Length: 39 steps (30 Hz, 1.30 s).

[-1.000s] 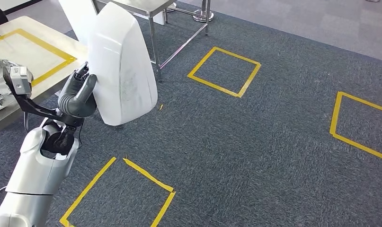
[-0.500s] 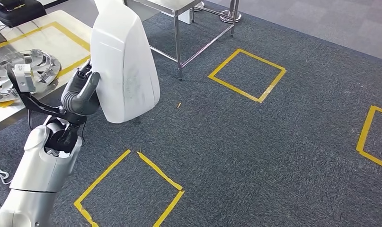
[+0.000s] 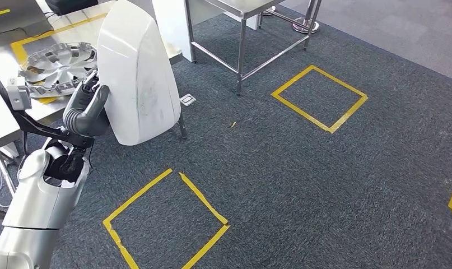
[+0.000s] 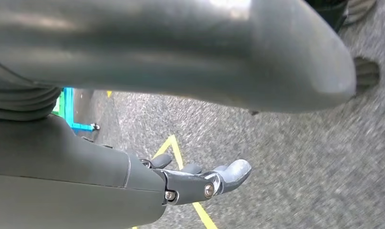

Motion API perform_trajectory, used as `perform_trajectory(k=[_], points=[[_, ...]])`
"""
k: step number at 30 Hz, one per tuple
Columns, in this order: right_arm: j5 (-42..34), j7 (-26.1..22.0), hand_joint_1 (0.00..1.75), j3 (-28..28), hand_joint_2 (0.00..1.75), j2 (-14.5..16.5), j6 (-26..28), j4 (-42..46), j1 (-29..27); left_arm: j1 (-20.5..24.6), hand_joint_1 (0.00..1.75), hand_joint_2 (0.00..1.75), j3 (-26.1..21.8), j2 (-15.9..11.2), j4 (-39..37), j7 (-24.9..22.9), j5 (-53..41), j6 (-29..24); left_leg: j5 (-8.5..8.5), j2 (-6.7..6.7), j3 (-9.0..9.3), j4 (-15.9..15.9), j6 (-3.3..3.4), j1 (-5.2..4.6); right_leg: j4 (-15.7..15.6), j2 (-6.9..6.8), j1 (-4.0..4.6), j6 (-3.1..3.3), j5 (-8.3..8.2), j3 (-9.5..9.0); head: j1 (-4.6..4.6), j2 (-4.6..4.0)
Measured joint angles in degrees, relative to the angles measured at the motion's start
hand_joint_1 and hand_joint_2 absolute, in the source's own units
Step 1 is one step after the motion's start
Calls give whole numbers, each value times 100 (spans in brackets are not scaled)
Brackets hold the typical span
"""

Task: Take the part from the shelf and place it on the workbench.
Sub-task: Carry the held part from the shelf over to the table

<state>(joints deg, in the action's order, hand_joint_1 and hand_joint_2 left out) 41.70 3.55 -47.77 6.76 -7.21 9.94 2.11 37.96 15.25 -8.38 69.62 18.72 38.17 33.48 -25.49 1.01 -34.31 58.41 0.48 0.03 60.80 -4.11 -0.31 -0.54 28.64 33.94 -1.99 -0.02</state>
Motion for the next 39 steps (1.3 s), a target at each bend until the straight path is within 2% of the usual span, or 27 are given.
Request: perform_trajectory(k=[2,4,5,6,8,9,11,13,15,16,17,18,19,20,21,22,23,25,27,29,31,33,34,35,36,37,39], points=[[7,1,0,1,0,-2,-2,0,0,16,175,175,-7,11,5,3,-2,-4,21,-102,-11,-9,39,24,608,276,-23,-60,320,285,15,0],[11,3,0,0,0,-5,0,0,-7,13,175,175,-7,26,1,4,-3,-8,26,-219,-33,4,51,26,1314,363,-29,-86,577,647,25,0],[14,4,0,-1,0,-7,1,0,-10,10,175,175,-7,29,-3,4,-2,-10,27,-280,-40,14,49,28,1447,370,-31,-88,568,727,25,0],[19,5,0,-1,0,-8,2,0,-11,8,175,175,-9,30,-4,5,2,-13,26,-341,-44,27,45,30,1348,378,-35,-84,447,693,26,0],[27,6,0,-1,0,-9,2,0,-5,7,175,175,-14,30,-2,8,12,-22,20,-456,-45,54,17,39,614,486,-59,-63,60,350,26,0],[28,8,0,-1,0,-9,3,0,1,9,175,175,-19,30,2,10,17,-26,17,-511,-56,69,-12,36,246,567,-65,-49,-70,178,26,0],[29,15,0,0,0,-8,4,0,7,12,175,175,-26,29,9,13,25,-33,33,-603,-85,68,-87,31,-106,659,-64,-8,-134,20,25,0],[31,22,0,0,0,-8,5,0,10,11,175,175,-38,5,9,17,43,-34,65,-672,-111,33,-170,39,-137,582,-48,64,-154,3,25,0],[36,24,0,-1,0,-7,4,0,18,11,175,175,-59,-37,7,23,74,-34,-20,-515,-181,147,-227,38,-188,493,-54,155,-192,-27,6,0],[38,25,0,-1,0,-7,3,0,20,13,175,175,-68,-50,5,28,86,-34,-151,-383,-281,360,-244,33,-212,448,-63,192,-208,-36,-7,0],[39,25,0,-1,0,-7,2,0,15,14,175,175,-73,-58,2,31,94,-34,-331,-252,-425,686,-257,31,-219,406,-57,215,-212,-39,-20,0],[39,26,0,-1,0,-8,2,0,7,9,175,175,-74,-60,-4,32,97,-34,-521,-188,-607,1086,-271,32,-219,359,-51,229,-210,-37,-30,0],[39,28,0,-1,0,-8,2,0,-1,-3,175,175,-74,-61,-11,33,98,-34,-655,-163,-771,1444,-283,34,-218,305,-44,235,-207,-37,-29,0],[39,30,0,-1,0,-8,2,0,-6,-16,175,175,-74,-63,-19,32,98,-34,-694,-151,-860,1646,-287,35,-217,247,-39,239,-202,-37,-30,0],[39,31,0,-1,0,-8,2,0,-7,-25,175,175,-74,-66,-25,32,98,-34,-624,-139,-836,1625,-285,35,-215,193,-34,240,-198,-41,-30,0],[39,30,0,-1,0,-8,1,0,-4,-28,175,175,-75,-69,-27,33,98,-34,-461,-109,-693,1367,-274,33,-211,141,-31,236,-190,-49,-30,0],[39,26,0,-1,0,-8,-1,0,-1,-22,175,175,-75,-70,-25,33,99,-34,-265,-29,-467,953,-252,26,-202,92,-27,227,-178,-58,-30,0],[39,13,0,-1,0,-8,-4,0,6,6,175,175,-75,-69,-19,39,108,-34,-52,176,-101,251,-181,-19,-176,1,2,186,-149,-64,-26,0],[39,3,0,-1,0,-8,-4,0,9,23,175,175,-74,-72,-14,46,121,-34,-40,216,-19,51,-108,-55,-169,-91,29,133,-138,-65,-17,0],[39,-2,0,-1,0,-9,-4,0,13,22,175,175,-75,-93,-10,51,131,-36,-3,92,-28,27,-44,-40,-160,-142,24,73,-118,-75,-14,0],[39,-9,0,-1,0,-8,-6,0,17,30,175,175,-76,-110,-7,56,140,-38,34,-9,-24,-8,19,-5,103,42,3,1,63,34,-1,0],[39,-12,0,-1,0,-6,-7,0,11,32,175,175,-74,-100,-9,60,146,-39,55,-110,-39,-14,54,13,774,295,-21,-54,401,356,20,0],[39,-9,0,-1,0,-6,-6,0,6,26,175,175,-73,-94,-13,59,146,-39,60,-166,-52,-9,61,14,1134,347,-27,-69,536,538,26,0],[39,-5,0,-1,0,-7,-5,0,-1,19,175,175,-72,-91,-19,58,146,-39,62,-226,-62,-2,62,14,1359,364,-30,-76,581,660,27,0],[39,-2,0,-2,0,-8,-4,0,-5,13,175,175,-72,-92,-24,58,146,-40,64,-287,-70,9,61,15,1389,371,-32,-74,525,688,29,0],[39,2,0,-2,0,-8,-4,0,-7,11,175,175,-72,-93,-27,59,151,-40,65,-347,-73,22,55,17,1189,381,-35,-67,369,598,30,0],[39,3,0,-3,0,-8,-4,0,1,16,175,175,-72,-95,-27,62,175,-42,66,-457,-81,49,23,19,419,501,-52,-46,10,223,32,0]])
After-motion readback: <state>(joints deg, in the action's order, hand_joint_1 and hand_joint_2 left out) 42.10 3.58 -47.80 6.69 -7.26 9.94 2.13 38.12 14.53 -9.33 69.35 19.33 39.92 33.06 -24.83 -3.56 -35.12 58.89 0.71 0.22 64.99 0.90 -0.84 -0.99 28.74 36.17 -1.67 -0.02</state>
